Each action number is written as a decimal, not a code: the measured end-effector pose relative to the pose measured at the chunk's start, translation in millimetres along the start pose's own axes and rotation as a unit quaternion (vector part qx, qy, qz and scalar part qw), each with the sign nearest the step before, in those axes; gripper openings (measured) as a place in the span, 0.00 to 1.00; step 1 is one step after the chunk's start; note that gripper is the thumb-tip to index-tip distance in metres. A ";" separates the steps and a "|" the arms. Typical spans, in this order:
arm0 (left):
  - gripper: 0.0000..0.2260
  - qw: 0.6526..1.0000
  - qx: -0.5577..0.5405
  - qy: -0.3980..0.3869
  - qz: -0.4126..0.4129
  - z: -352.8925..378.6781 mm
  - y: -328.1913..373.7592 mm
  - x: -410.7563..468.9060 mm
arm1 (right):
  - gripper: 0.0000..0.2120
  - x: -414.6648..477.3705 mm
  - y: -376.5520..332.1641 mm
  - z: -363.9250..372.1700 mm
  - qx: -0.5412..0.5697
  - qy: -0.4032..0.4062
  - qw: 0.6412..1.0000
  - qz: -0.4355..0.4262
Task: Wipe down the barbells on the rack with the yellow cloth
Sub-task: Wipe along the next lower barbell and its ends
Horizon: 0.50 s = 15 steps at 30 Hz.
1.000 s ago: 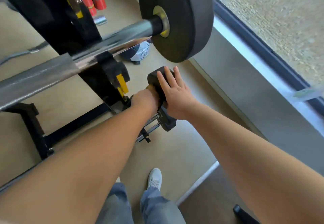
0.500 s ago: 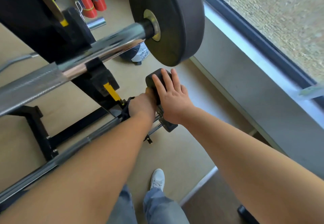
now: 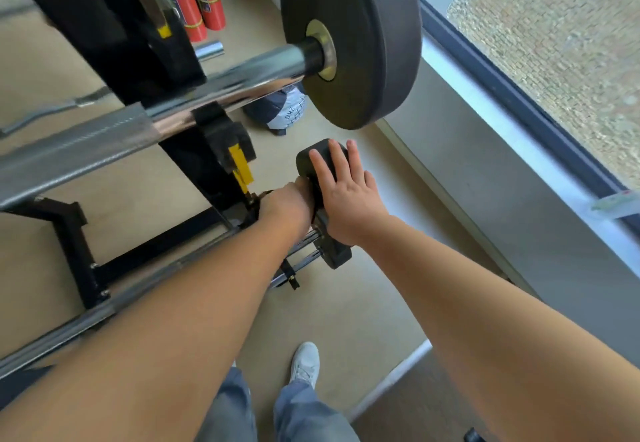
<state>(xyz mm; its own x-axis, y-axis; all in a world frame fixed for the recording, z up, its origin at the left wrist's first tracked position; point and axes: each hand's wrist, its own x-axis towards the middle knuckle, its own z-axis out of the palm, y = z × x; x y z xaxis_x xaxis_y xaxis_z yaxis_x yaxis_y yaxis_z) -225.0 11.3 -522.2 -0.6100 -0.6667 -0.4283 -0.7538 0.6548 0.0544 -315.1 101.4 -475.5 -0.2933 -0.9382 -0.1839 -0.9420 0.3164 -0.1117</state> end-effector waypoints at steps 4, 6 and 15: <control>0.09 0.998 -0.021 0.059 0.020 -16.1 -8.1 -29.5 | 0.50 1.3 1.4 -2.9 -0.007 -0.019 1.000 -0.008; 0.07 0.995 -0.027 0.083 0.051 -24.9 -18.6 -54.0 | 0.49 1.1 -0.3 -4.7 -0.015 -0.020 1.000 -0.011; 0.16 0.994 0.009 0.105 0.002 -1.6 -66.9 -138.3 | 0.26 -25.2 -47.1 -16.9 -0.061 0.061 0.979 -0.184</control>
<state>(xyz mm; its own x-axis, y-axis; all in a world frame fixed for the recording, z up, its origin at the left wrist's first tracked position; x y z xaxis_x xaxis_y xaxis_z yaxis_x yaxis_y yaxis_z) -90.6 59.2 -465.2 -0.6516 -0.7228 -0.2301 -0.7483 0.6622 0.0391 -266.1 107.8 -449.1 0.0592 -0.9977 -0.0342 -0.9979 -0.0582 -0.0301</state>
